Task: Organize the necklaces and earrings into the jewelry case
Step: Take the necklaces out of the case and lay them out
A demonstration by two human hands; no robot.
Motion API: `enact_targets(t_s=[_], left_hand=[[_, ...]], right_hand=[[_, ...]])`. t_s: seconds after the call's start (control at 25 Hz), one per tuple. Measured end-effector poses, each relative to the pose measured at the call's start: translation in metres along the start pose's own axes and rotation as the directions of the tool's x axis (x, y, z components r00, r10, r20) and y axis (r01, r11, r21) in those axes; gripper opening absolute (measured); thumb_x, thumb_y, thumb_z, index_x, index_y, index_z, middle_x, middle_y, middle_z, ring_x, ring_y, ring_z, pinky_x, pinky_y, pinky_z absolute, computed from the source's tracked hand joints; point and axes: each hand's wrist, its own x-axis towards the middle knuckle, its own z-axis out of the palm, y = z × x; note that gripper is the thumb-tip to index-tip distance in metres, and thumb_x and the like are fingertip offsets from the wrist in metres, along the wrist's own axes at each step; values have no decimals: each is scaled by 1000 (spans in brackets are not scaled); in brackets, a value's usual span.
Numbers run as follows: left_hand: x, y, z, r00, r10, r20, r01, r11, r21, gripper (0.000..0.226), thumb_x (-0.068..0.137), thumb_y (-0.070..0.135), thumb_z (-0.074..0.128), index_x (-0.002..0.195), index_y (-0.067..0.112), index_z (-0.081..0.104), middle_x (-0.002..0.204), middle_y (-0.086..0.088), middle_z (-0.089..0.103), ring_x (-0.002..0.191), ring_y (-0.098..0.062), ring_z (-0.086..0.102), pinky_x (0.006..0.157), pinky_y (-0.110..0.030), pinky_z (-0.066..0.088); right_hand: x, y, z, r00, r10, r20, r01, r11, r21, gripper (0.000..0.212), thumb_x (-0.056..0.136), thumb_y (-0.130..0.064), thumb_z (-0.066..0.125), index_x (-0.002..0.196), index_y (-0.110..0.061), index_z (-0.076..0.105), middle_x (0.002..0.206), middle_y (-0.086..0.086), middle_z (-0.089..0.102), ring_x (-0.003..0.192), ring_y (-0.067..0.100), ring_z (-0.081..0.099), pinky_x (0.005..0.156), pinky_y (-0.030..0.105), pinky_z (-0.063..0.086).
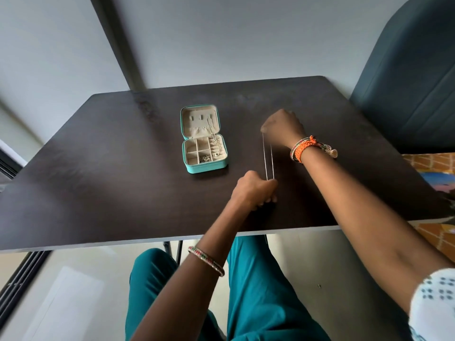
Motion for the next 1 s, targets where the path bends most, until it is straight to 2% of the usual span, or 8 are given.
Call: enact_targets(t_s=[0.2,0.28,0.36,0.44,0.52,0.68,0.88,1.0], left_hand=[[10,3,-16,994,-7,107,-14,980,198,47,91,41,49,54,15,61,39,6,46,44,-14,45,44,-19,36],[6,-8,-21,983,176,-50,-156,950,271,38,92,43,50,69,16,65,57,2,58,59,-20,56,51,-24,39],[4,-23,-21,825,486,-286,-325,824,464,25,91,40,49,92,21,65,92,-2,66,88,-23,60,67,-30,43],[8,-36,-15,682,703,-204,-453,624,637,34,93,42,44,115,23,61,123,-2,58,117,-24,49,90,-39,42],[13,-45,-6,666,743,-66,-497,508,703,42,93,48,39,123,25,59,143,-3,44,135,-28,31,105,-47,27],[12,-53,-2,677,735,-43,-539,534,652,46,91,54,33,119,31,61,151,-2,33,144,-29,9,109,-51,13],[15,-50,-6,702,710,-53,-575,610,546,38,91,51,41,115,33,64,154,-1,26,146,-28,-3,111,-53,8],[18,-48,-5,702,709,-64,-577,619,532,35,91,50,42,112,34,64,155,0,26,146,-28,-3,111,-54,8]], right_hand=[[5,9,5,1000,-4,3,4,1000,29,10,81,-27,70,86,-23,77,97,2,74,96,22,65,83,31,52],[7,11,5,1000,-14,14,13,999,41,10,80,-28,72,87,-24,77,96,1,74,94,20,66,84,33,53],[8,12,5,1000,-13,20,12,998,57,10,78,-28,73,87,-24,77,93,-1,75,91,17,66,82,33,54],[9,13,4,1000,-10,29,8,998,63,10,78,-28,74,86,-24,77,91,-2,74,87,15,66,79,31,54],[11,15,4,999,-10,46,6,997,83,10,76,-28,76,85,-23,77,87,-3,74,82,13,65,76,29,53],[20,16,4,996,39,85,-51,988,144,9,72,-26,79,79,-21,77,70,-9,67,72,8,61,70,26,49],[38,14,1,978,109,179,-143,971,191,15,67,-23,83,78,-16,76,77,-3,70,82,9,64,76,24,50],[45,14,-6,960,122,251,-173,966,192,14,67,-24,83,75,-17,74,68,-4,63,65,6,55,62,22,45]])
